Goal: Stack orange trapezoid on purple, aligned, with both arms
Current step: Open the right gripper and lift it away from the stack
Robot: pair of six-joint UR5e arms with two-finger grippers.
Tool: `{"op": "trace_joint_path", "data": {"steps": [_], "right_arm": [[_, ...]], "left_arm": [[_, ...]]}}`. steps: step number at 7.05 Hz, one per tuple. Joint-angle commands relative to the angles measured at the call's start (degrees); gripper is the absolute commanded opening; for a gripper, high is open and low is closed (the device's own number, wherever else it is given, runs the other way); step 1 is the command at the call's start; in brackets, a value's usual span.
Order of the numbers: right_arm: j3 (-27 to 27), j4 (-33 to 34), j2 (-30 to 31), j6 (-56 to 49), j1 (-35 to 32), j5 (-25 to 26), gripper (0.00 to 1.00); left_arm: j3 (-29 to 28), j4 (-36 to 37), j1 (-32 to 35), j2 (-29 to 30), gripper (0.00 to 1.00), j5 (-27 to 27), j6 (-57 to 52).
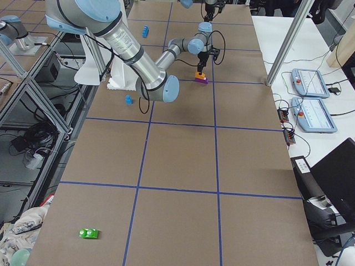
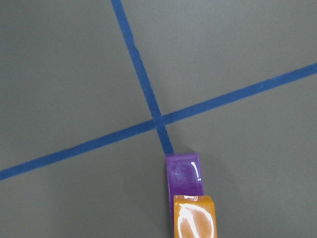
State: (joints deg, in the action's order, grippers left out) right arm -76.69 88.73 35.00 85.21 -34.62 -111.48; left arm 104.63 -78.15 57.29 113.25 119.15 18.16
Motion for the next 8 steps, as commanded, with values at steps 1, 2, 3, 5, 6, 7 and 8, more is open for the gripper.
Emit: {"op": "trace_joint_path", "data": {"steps": [1, 2, 3, 5, 6, 7, 8], "right_arm": [[-8.43, 5.18, 2.33, -2.66, -7.52, -6.26, 1.00], [-15.62, 10.09, 7.40, -10.78, -10.61, -8.82, 1.00], [-22.82, 12.58, 14.93, -18.86, -14.47, -9.28, 1.00], [-27.45, 12.17, 28.30, -35.81, -24.65, -16.45, 1.00], [-27.81, 12.08, 34.11, -46.52, -30.02, -19.01, 1.00], [-27.47, 12.16, 39.99, -57.33, -35.55, -21.47, 1.00], [-26.25, 12.16, 45.19, -69.79, -41.35, -24.63, 1.00]], "left_arm": [[0.57, -0.16, 2.80, -1.70, 1.00, 1.94, -5.02], [0.58, -0.16, 6.83, -4.15, 1.00, 5.35, -10.72], [0.66, -0.24, 11.13, -7.57, 1.00, 6.69, -16.70], [-0.65, -0.25, 20.27, -12.86, 1.00, 7.06, -27.96], [-1.53, -0.33, 23.71, -14.71, 1.00, 7.41, -30.01], [-1.88, 0.36, 25.83, -15.86, 1.00, 10.37, -29.94], [-3.02, -0.33, 26.55, -17.35, 1.00, 11.88, -30.03]]}}
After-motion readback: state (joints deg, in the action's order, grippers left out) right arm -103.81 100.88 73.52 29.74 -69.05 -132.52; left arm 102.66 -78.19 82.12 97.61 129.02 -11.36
